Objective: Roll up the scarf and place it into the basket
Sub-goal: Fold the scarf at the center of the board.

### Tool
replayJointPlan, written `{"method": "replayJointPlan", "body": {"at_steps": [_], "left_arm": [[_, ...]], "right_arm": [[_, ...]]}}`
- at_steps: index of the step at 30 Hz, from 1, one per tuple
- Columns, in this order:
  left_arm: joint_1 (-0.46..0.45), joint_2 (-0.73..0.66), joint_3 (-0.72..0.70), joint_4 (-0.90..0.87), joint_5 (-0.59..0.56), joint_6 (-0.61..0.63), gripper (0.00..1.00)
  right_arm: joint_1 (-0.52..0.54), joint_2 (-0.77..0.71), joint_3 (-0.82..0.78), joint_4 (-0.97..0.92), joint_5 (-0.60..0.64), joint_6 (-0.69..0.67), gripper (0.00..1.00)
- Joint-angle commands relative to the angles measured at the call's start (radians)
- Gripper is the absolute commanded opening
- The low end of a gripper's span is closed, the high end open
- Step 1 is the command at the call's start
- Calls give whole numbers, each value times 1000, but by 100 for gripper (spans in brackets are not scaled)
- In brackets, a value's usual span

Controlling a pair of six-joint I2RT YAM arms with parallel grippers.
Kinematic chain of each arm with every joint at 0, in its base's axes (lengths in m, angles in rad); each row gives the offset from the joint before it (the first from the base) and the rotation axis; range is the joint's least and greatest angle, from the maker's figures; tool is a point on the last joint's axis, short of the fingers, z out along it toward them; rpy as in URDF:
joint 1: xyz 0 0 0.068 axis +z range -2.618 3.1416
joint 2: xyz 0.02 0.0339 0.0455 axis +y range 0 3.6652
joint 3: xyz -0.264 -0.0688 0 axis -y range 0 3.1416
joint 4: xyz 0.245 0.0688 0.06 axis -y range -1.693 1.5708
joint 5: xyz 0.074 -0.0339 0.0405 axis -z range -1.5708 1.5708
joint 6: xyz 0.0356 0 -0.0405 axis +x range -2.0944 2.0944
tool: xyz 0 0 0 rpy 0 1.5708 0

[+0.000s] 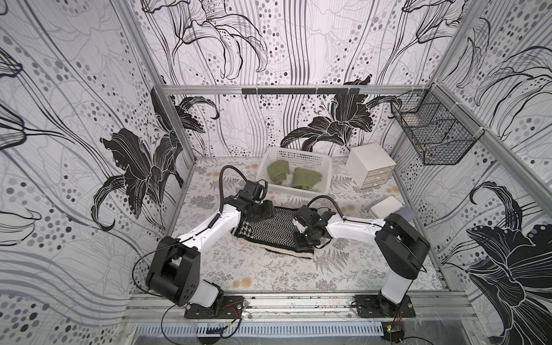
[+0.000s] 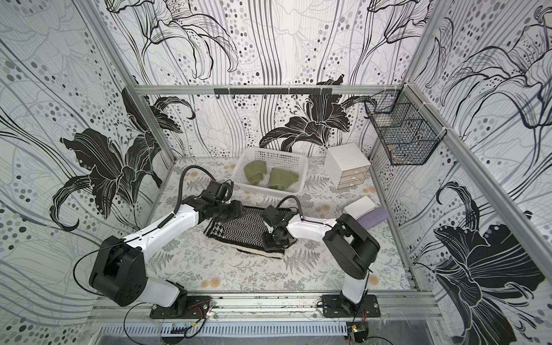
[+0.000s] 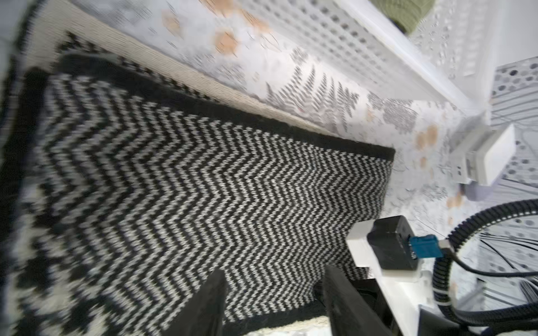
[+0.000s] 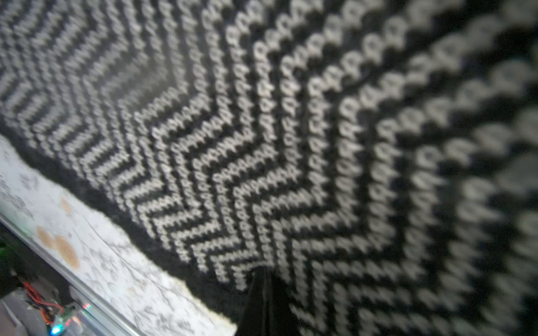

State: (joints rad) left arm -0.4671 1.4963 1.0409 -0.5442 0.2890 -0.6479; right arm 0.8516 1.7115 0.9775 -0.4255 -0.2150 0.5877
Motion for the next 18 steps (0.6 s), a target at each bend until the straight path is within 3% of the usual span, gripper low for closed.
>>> {"method": "replayJointPlan", "body": {"at_steps": [1, 2, 6, 7, 9, 12, 18], "left_arm": [[-112, 80, 38, 111, 28, -64, 34], [-154, 114, 62, 120, 26, -71, 34], [-271, 247, 163, 133, 44, -79, 34], [-291, 272, 181, 135, 44, -79, 33], [-318, 319, 213, 131, 48, -82, 24], [-335, 348, 225, 138, 22, -91, 19], [-338, 392, 235, 128, -22, -76, 6]], "right_arm": [[-14, -191, -105, -87, 96, 30, 0], [-33, -250, -118, -103, 116, 35, 0], [-130, -382, -157, -184, 169, 34, 27], [-157, -390, -166, -192, 163, 27, 29], [-209, -390, -183, -200, 151, 15, 30], [-253, -370, -199, -155, 101, -9, 31], [-264, -273, -181, -89, 74, -22, 31]]}}
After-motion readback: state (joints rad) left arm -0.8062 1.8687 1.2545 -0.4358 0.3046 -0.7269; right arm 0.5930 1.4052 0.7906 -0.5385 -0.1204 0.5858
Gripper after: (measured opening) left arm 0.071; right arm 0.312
